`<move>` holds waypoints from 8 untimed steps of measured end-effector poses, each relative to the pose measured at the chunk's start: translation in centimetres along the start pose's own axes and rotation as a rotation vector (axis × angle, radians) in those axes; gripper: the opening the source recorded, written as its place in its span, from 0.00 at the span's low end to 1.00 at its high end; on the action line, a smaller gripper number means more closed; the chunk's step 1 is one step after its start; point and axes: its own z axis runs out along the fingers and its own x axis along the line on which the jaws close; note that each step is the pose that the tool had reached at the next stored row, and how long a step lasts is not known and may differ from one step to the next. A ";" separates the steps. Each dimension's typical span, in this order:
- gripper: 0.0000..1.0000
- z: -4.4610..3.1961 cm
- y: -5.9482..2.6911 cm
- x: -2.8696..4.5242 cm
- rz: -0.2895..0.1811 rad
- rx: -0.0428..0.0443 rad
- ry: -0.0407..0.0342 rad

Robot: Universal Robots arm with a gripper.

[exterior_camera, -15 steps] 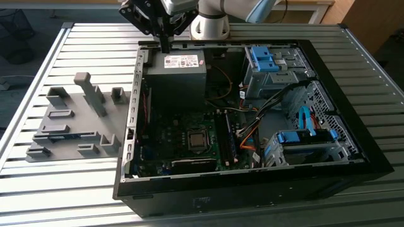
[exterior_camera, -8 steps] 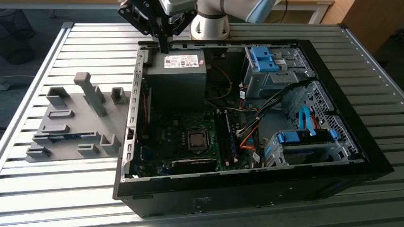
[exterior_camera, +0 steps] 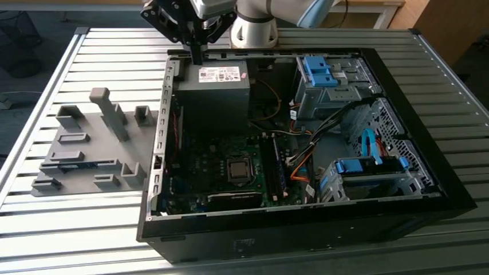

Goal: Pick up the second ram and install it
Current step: 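Reach for the second ram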

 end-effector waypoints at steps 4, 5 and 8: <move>0.11 0.01 -0.02 0.25 0.000 0.0000 0.0000; 0.11 0.02 -0.03 0.32 0.000 0.0000 0.0000; 0.11 0.02 -0.04 0.53 0.000 0.0000 0.0000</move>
